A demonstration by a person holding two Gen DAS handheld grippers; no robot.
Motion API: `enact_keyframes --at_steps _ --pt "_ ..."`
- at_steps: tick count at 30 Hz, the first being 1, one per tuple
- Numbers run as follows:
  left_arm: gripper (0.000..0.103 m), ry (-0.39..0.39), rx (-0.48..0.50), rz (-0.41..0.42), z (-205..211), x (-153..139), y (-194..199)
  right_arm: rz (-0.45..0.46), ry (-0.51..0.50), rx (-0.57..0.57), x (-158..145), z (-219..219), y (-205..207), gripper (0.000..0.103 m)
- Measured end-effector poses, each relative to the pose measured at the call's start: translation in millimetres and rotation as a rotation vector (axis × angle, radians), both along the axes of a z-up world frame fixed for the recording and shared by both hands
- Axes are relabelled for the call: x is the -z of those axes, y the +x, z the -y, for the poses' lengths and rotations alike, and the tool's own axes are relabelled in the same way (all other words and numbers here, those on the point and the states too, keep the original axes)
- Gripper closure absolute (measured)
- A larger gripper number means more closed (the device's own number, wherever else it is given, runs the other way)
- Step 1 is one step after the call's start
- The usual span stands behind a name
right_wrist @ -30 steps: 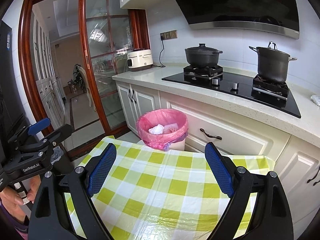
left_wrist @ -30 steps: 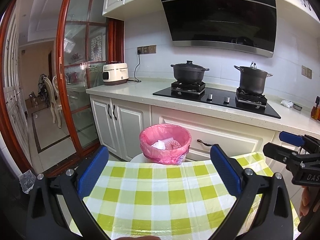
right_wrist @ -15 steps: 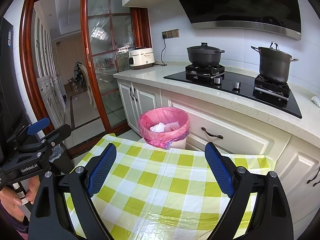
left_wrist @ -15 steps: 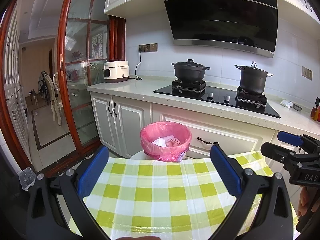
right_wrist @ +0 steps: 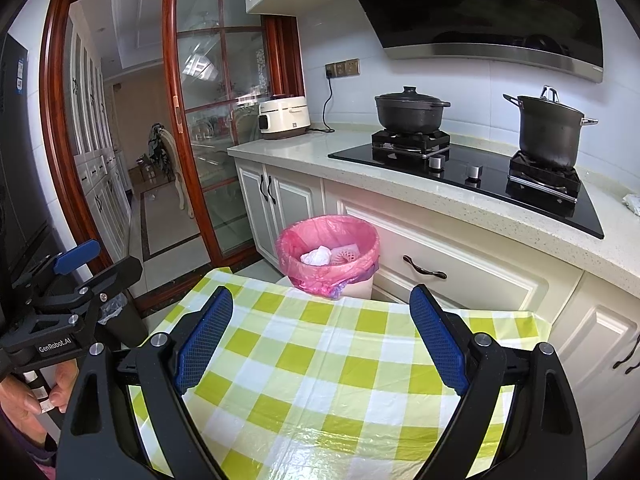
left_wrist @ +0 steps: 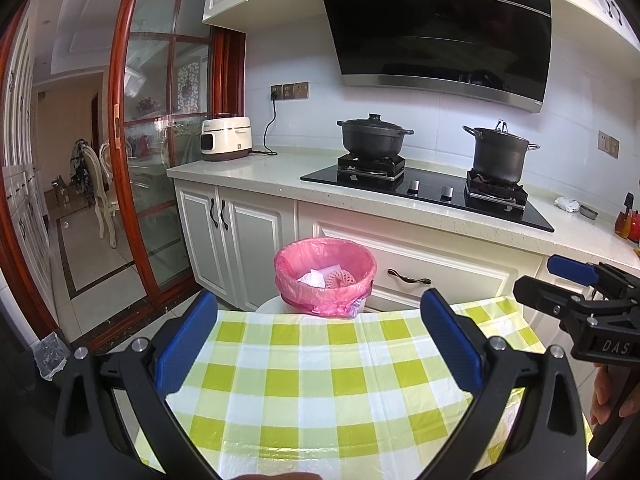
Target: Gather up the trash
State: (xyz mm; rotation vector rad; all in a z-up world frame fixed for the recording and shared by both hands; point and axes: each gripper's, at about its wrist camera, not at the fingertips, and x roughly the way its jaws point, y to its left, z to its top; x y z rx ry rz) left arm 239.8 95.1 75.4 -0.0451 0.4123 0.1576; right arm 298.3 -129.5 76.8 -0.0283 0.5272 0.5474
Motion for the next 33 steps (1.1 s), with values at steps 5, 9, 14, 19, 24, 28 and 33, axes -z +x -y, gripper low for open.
enact_keyframes --at_steps 5,9,14,19,24,28,33 --pt "0.005 0.000 0.005 -0.005 0.4 1.0 0.9 -0.002 0.002 0.001 -0.1 0.4 0.1 0.018" --pt "0.005 -0.002 0.006 -0.006 0.7 1.6 1.2 -0.002 0.004 0.002 -0.2 0.1 -0.5 0.018" --pt "0.005 -0.001 0.007 -0.010 2.6 3.0 1.0 -0.005 0.006 0.003 0.1 0.2 0.3 0.018" --pt "0.005 0.002 0.009 -0.013 5.0 4.5 1.0 -0.008 0.008 0.004 1.0 0.6 -0.4 0.018" --pt "0.005 0.003 0.015 -0.016 6.5 5.2 0.6 -0.008 0.010 0.002 1.7 0.8 0.1 0.018" --pt "0.005 0.003 0.019 -0.014 6.1 4.2 0.3 -0.008 0.009 0.003 1.5 1.3 0.7 0.018" --pt "0.005 0.005 0.021 -0.014 6.5 4.4 0.5 -0.010 0.013 0.006 3.0 1.3 0.1 0.018"
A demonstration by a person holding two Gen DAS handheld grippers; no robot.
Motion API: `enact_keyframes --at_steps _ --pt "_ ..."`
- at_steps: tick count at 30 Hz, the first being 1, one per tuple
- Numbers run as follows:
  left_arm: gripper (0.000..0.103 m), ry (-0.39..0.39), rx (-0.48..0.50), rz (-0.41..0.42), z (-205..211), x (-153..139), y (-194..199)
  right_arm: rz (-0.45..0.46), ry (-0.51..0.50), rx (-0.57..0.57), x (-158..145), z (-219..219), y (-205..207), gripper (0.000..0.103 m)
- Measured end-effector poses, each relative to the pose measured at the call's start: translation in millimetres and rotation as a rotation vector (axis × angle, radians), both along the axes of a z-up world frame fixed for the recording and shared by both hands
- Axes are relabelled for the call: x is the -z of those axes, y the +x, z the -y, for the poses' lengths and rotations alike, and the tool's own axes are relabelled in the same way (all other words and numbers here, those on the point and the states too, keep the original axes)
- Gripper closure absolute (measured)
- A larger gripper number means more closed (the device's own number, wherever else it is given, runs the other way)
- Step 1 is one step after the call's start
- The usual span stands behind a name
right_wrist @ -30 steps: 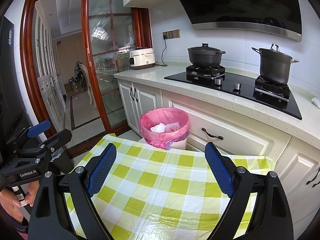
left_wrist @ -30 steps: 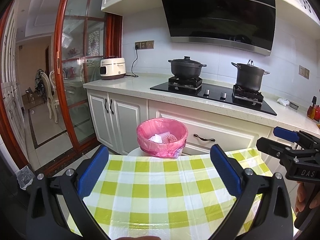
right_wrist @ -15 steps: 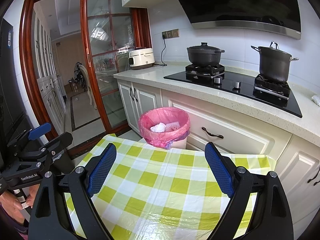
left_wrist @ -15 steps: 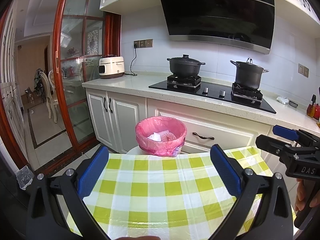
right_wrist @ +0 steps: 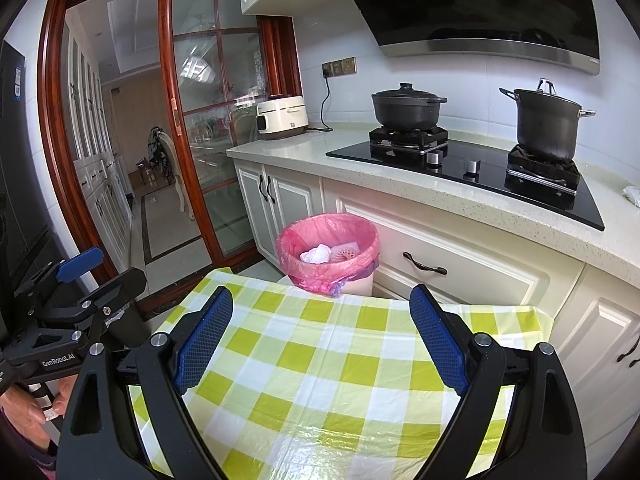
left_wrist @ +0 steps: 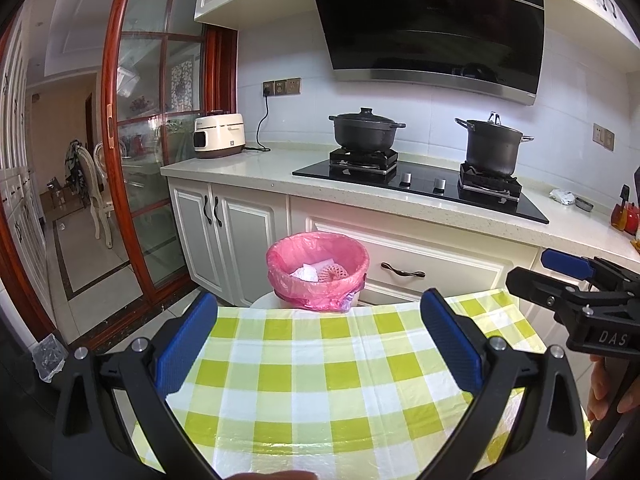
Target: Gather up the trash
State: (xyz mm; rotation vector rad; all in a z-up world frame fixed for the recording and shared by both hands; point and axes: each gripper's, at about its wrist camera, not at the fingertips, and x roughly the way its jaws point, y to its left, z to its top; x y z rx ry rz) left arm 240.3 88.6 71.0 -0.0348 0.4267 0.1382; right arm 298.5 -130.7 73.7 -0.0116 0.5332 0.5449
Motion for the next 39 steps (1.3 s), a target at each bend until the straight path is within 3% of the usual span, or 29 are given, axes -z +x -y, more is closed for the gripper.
enact_keyframes --at_steps 39 --pt "0.005 -0.026 0.046 0.002 3.4 -3.1 -8.3 0.007 0.023 -0.011 -1.4 6.0 -8.0 0.018"
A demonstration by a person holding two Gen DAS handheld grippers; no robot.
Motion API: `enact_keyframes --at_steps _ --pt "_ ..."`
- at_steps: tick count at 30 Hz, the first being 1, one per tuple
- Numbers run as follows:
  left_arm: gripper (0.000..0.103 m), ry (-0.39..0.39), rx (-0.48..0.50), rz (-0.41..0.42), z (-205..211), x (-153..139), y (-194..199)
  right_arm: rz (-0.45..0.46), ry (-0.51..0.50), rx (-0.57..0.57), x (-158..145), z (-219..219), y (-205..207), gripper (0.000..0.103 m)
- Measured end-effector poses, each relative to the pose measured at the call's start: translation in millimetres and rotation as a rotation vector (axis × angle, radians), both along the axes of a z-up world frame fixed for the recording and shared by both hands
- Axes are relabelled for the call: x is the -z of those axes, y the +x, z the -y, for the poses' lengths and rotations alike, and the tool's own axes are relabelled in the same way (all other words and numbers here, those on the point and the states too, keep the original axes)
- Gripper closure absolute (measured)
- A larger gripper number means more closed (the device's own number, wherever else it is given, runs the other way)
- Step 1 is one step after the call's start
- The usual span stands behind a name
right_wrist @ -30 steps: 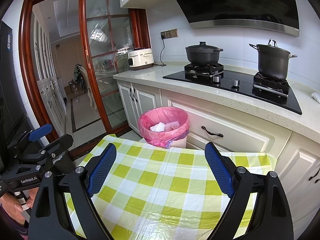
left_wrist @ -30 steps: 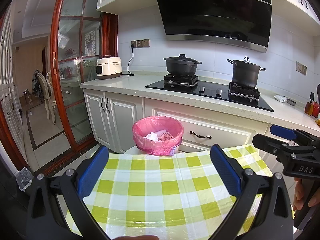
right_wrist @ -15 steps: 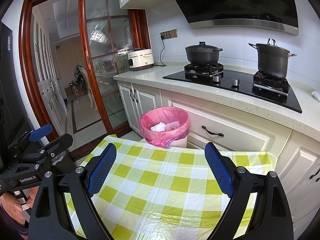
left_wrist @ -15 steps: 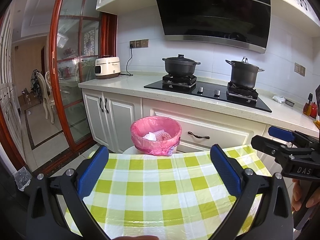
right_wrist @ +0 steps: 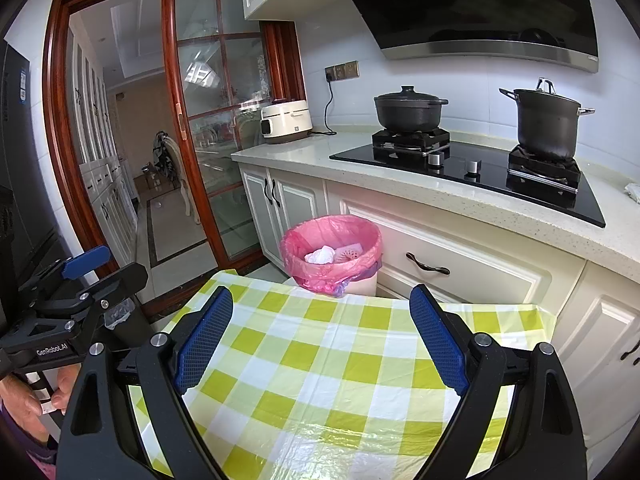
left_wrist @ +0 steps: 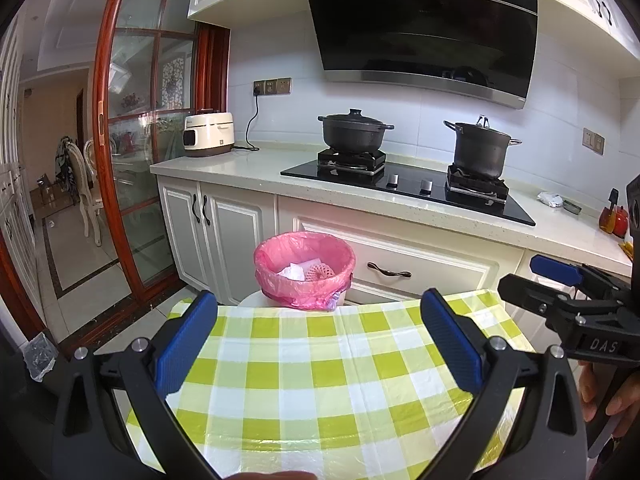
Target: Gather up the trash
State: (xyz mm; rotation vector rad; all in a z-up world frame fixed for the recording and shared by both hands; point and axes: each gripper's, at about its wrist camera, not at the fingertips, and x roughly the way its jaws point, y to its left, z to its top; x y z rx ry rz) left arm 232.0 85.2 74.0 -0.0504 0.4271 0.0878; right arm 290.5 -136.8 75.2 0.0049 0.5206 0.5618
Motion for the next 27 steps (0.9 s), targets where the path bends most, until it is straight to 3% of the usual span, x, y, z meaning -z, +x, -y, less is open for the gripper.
enact_keyframes --at_steps 27 --pt "0.005 -0.021 0.038 0.012 3.0 -2.6 1.5 0.026 0.014 -0.015 -7.5 6.8 -5.2 0.018"
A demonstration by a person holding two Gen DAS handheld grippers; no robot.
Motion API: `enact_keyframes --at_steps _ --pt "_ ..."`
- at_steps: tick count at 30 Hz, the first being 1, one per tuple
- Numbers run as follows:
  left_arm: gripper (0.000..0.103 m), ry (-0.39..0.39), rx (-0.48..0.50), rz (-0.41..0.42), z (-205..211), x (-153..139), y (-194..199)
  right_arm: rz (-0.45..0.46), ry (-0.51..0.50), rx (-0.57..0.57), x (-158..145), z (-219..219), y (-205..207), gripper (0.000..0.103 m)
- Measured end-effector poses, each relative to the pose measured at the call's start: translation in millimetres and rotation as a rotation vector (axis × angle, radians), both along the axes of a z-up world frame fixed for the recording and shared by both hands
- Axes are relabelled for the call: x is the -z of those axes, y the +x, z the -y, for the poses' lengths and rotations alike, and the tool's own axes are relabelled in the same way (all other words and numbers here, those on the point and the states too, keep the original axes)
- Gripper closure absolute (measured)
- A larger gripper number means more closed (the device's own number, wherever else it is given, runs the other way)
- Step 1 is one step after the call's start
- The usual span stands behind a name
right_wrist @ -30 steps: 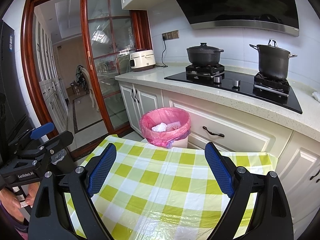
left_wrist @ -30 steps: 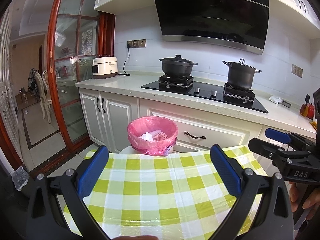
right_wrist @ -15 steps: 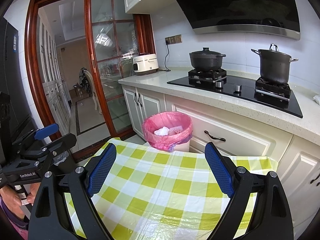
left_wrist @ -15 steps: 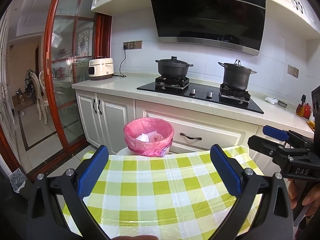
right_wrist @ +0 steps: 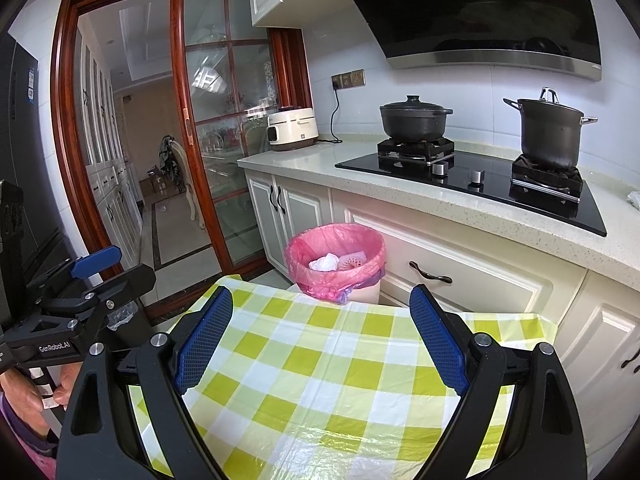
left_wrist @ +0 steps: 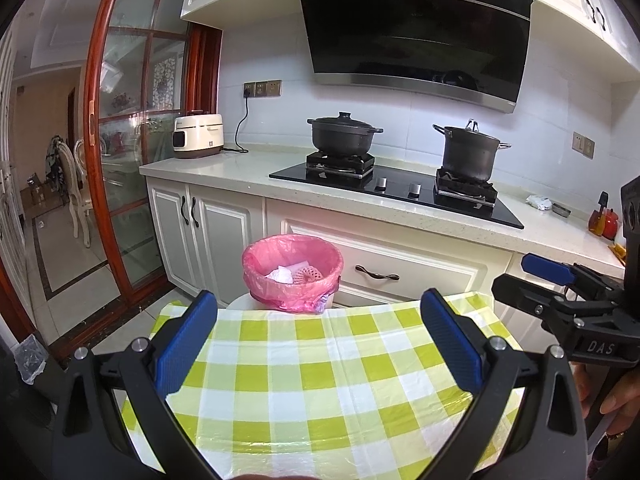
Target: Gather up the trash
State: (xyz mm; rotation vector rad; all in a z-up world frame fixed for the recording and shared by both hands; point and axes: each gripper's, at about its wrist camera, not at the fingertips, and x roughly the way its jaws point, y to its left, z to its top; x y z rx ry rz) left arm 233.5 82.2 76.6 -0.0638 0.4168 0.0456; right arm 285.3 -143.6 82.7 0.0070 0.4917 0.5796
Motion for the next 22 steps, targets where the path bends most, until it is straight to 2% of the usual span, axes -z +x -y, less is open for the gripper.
enact_keyframes --at_steps 6,22 --pt "0.005 -0.014 0.010 0.001 -1 3 4 0.004 0.001 0.008 0 1 3 0.018" --pt "0.005 0.008 0.014 0.005 -4 11 8 0.006 0.009 0.000 8 5 7 0.018"
